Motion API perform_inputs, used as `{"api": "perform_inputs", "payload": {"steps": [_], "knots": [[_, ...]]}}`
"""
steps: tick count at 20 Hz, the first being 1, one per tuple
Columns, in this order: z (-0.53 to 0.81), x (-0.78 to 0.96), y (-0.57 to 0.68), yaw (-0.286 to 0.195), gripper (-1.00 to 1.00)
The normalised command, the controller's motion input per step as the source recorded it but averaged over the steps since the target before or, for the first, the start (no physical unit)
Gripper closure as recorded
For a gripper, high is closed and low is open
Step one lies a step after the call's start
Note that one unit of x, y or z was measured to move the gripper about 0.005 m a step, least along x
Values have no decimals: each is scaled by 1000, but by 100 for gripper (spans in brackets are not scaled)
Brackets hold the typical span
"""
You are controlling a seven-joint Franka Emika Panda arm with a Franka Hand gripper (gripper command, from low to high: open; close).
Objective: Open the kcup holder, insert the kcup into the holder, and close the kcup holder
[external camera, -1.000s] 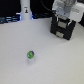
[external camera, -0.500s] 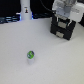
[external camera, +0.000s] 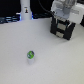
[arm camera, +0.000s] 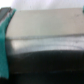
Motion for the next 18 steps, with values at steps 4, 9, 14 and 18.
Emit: {"api": "perform_inputs", "payload": {"steps": [4,9,14,18], "knots": [[99,946,-258,-74,100],[169,949,-260,-73,100],[181,955,-273,-68,100],[166,944,-307,-71,100]]}}
